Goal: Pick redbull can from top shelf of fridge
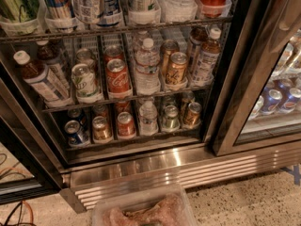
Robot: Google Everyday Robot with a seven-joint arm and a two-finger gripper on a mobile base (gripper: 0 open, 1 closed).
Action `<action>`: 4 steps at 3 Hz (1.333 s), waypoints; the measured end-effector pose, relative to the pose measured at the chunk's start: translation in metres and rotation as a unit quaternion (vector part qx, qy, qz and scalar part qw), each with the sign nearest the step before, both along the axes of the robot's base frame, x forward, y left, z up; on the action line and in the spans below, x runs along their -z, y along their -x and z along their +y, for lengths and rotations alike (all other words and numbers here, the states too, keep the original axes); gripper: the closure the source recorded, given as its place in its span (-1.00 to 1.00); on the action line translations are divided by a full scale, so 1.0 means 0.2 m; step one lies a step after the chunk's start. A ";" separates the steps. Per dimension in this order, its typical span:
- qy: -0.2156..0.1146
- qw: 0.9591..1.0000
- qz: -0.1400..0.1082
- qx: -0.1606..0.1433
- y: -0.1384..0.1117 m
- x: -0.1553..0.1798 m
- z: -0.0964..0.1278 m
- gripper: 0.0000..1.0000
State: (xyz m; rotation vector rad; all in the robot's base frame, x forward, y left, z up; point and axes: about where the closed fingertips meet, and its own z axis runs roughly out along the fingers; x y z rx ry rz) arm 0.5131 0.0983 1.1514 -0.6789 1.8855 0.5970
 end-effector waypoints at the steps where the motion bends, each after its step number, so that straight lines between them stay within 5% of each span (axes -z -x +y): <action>1: -0.004 1.000 -0.007 -0.008 0.08 -0.07 0.04 1.00; 2: -0.013 1.000 0.019 0.001 0.16 -0.05 0.01 1.00; 4: -0.015 1.000 0.021 0.001 0.16 -0.05 0.01 1.00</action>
Offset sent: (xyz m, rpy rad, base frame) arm -0.0335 -0.0170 -0.0411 0.1210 0.2723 -0.0194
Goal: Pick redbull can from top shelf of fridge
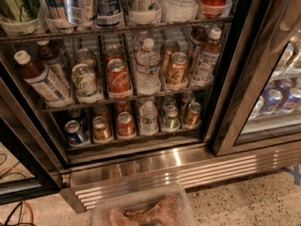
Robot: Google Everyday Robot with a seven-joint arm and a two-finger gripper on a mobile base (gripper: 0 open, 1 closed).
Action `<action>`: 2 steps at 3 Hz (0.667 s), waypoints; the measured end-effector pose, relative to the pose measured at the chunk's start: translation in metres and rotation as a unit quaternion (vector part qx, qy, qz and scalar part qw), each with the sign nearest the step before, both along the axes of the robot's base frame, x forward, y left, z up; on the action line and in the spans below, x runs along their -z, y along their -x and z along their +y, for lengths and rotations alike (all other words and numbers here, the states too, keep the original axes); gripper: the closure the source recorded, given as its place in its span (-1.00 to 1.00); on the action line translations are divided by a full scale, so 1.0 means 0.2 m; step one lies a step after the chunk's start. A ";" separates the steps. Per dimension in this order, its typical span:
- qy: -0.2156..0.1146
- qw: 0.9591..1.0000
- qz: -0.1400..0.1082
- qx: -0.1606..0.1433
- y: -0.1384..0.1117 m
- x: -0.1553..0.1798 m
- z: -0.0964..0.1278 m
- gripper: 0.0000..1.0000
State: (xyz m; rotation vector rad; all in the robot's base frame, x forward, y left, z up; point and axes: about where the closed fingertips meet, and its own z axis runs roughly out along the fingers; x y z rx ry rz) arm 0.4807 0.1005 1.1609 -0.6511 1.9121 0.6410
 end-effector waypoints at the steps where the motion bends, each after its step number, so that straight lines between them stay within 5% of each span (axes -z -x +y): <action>1: 0.000 1.000 0.000 0.000 0.00 0.00 0.00 1.00; 2: -0.015 0.999 0.041 -0.027 0.05 0.16 0.11 1.00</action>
Offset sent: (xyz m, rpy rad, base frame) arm -0.0202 0.0657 -0.1701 0.1317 0.4139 0.2083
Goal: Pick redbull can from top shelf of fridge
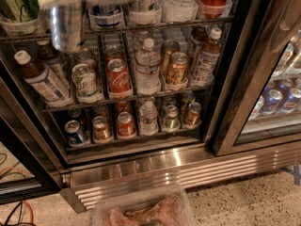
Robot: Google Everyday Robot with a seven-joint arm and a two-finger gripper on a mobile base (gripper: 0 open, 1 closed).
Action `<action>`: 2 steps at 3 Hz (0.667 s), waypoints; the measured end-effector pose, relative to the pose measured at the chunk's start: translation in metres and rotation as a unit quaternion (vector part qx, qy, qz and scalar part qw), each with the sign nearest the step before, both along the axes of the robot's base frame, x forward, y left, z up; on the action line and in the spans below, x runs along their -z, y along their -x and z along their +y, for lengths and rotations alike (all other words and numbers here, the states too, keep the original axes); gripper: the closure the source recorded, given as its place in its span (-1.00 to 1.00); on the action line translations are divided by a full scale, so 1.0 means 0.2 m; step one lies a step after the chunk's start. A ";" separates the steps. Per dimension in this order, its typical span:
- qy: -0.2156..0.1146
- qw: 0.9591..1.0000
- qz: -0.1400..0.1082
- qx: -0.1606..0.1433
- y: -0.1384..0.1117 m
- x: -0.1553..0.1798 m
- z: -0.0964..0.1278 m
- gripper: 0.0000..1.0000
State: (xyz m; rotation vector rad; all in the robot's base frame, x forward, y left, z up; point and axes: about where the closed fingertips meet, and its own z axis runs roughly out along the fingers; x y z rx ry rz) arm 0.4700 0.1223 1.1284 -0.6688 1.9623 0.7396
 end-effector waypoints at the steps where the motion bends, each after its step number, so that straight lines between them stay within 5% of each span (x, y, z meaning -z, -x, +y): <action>1: -0.018 0.995 0.080 -0.056 0.07 0.36 0.20 1.00; 2: -0.018 0.995 0.081 -0.059 0.09 0.35 0.21 1.00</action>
Offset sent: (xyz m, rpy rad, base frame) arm -0.0116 0.0336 -0.0601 0.0306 0.1340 0.0959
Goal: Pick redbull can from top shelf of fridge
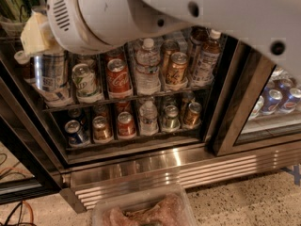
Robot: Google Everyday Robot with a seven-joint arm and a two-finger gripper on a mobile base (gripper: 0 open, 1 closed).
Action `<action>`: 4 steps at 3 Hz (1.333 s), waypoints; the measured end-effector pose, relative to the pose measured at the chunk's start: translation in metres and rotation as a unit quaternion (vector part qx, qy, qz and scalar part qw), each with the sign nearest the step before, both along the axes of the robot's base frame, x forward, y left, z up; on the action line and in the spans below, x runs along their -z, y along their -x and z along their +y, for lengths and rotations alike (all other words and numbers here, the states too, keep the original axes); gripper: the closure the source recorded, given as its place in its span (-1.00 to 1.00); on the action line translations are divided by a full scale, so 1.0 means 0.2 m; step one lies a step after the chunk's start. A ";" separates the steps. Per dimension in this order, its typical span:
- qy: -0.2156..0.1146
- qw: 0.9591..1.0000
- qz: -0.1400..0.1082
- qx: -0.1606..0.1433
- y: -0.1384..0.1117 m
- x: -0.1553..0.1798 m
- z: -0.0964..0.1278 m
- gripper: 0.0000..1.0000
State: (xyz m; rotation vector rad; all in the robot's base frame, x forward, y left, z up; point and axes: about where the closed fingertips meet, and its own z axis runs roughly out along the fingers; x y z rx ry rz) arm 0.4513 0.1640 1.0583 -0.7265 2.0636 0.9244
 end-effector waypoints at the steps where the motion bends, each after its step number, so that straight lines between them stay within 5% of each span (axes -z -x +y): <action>1: 0.000 1.000 0.018 -0.015 0.11 0.07 0.01 1.00; 2: 0.004 0.998 0.064 -0.013 0.34 0.18 -0.04 1.00; 4: 0.006 0.997 0.078 0.007 0.39 0.21 -0.11 1.00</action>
Offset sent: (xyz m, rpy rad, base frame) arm -0.1312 -0.0483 -0.0907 0.0278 0.3452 -0.0212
